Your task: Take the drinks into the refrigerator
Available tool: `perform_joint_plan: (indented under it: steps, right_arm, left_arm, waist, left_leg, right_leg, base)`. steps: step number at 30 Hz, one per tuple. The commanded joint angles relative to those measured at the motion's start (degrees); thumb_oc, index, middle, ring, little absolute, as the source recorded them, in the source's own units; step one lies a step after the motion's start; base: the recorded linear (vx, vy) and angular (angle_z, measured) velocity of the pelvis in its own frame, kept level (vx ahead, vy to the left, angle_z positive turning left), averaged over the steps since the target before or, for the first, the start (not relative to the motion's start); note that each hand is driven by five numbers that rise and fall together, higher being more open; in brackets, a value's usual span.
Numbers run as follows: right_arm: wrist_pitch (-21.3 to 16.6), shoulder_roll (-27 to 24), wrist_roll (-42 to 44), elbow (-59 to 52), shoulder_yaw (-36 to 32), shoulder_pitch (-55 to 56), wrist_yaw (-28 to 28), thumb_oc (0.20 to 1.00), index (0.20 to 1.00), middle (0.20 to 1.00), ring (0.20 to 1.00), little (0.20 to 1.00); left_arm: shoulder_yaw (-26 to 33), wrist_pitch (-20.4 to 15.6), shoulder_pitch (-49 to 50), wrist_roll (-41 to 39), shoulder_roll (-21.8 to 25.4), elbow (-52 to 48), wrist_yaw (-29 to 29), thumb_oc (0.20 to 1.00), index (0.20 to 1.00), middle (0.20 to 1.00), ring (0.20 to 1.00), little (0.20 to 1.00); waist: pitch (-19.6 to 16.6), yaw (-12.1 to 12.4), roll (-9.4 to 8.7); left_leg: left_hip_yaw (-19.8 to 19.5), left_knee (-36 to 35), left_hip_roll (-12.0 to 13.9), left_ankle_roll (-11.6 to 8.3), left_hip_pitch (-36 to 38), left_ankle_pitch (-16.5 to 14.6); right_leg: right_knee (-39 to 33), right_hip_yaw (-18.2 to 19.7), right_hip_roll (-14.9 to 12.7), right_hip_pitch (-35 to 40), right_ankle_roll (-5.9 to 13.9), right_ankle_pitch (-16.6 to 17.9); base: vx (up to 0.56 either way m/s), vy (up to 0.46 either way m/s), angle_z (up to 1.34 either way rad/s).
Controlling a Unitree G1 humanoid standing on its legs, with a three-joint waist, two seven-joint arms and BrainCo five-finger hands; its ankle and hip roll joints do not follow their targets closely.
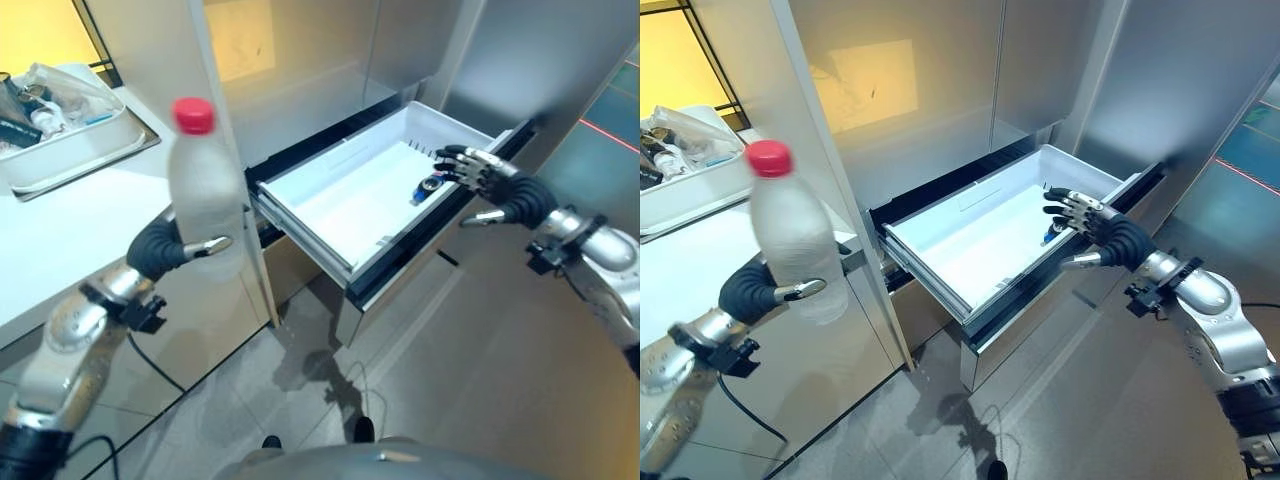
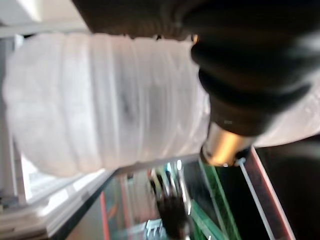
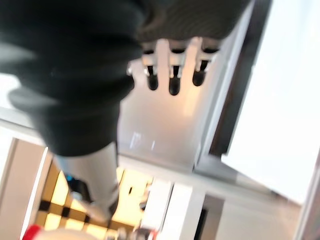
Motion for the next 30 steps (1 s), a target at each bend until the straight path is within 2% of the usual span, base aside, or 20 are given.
perform_joint_plan:
  steps: [1,4,9,10,12,20,24,30]
  right_arm:
    - [0.36,0.56,7.55,0.88,5.43,-7.82,1.86,1.000,1.000,1.000,1.000,1.000]
    - [1.61,3.38,11.07,3.03,11.78,-12.03,2.55,1.000,1.000,1.000,1.000,1.000]
    - [1.41,6.28,14.26,2.67,13.31,-12.39,2.24,1.000,1.000,1.000,1.000,1.000]
    - [0.99,8.63,15.41,3.12,13.38,-12.59,1.80,1.000,1.000,1.000,1.000,1.000]
    - [0.74,9.47,15.72,2.68,13.13,-12.48,1.75,1.000,1.000,1.000,1.000,1.000]
    - [-0.49,21.13,19.39,-0.36,9.53,-7.18,1.20,1.000,1.000,1.000,1.000,1.000]
    - [-1.04,24.94,19.01,-3.33,9.29,-5.64,1.34,1.000,1.000,1.000,1.000,1.000]
    - [-1.40,26.56,18.03,-8.82,9.65,-3.79,2.25,1.000,1.000,1.000,1.000,1.000]
  left_arm:
    - [-5.90,-4.53,-12.90,-4.34,3.62,-3.60,-1.47,0.200,0.200,0.200,0.200,0.200]
    - [-15.55,-4.09,-21.85,-6.10,5.80,-5.41,-3.03,0.200,0.200,0.200,0.200,0.200]
    - [-21.71,-2.65,-25.78,-7.62,6.41,-6.79,-4.01,0.200,0.200,0.200,0.200,0.200]
    - [-23.76,-2.15,-26.45,-8.11,5.73,-6.26,-4.35,0.200,0.200,0.200,0.200,0.200]
    - [-24.41,-1.97,-26.89,-8.16,5.59,-6.11,-4.53,0.200,0.200,0.200,0.200,0.200]
    - [-23.78,-0.50,-23.41,-6.30,1.11,-3.18,-5.06,0.200,0.200,0.200,0.200,0.200]
    - [-22.63,-0.13,-21.10,-5.23,-1.42,-2.43,-5.19,0.200,0.200,0.200,0.200,0.200]
    - [-20.57,0.05,-18.12,-4.83,-3.75,-1.46,-5.15,0.200,0.200,0.200,0.200,0.200]
  waist:
    - [-2.84,-1.69,-0.31]
    - [-2.74,-2.12,0.35]
    - [-2.49,-2.41,0.90]
    - [-2.40,-2.54,1.27]
    - [-2.38,-2.60,1.42]
    - [-2.14,-2.72,2.46]
    - [-2.09,-2.70,2.58]
    - [-1.92,-2.81,2.63]
  left_leg:
    - [-0.53,3.55,-3.78,3.45,0.10,-5.89]
    - [-0.21,3.48,-3.81,3.42,0.22,-5.75]
    - [0.07,3.23,-3.64,3.50,0.42,-5.76]
    - [0.26,3.16,-3.67,3.57,0.50,-5.73]
    - [0.37,3.13,-3.67,3.60,0.52,-5.72]
    - [1.33,3.11,-3.68,3.98,0.50,-6.01]
    - [1.73,3.11,-3.55,4.03,0.59,-6.17]
    - [1.97,3.01,-3.57,4.05,0.49,-6.17]
  right_leg:
    - [5.39,-0.80,0.23,3.30,1.10,-9.17]
    - [5.36,-0.48,0.21,3.22,1.30,-9.00]
    - [5.26,-0.10,0.10,3.09,1.47,-8.90]
    - [5.25,0.06,0.06,3.04,1.53,-8.85]
    - [5.25,0.14,0.03,3.04,1.57,-8.82]
    - [5.19,1.08,-0.01,2.60,1.84,-8.74]
    - [5.12,1.37,-0.06,2.58,1.89,-8.67]
    - [5.03,1.61,0.19,2.31,1.87,-8.74]
  base:
    - [-0.01,0.003,-0.03]
    - [-0.01,0.005,-0.05]
    - [0.00,0.000,-0.07]
    - [0.00,0.000,0.00]
    - [0.00,0.000,0.00]
    - [0.00,0.002,-0.11]
    - [0.01,-0.004,-0.03]
    - [0.02,-0.004,-0.11]
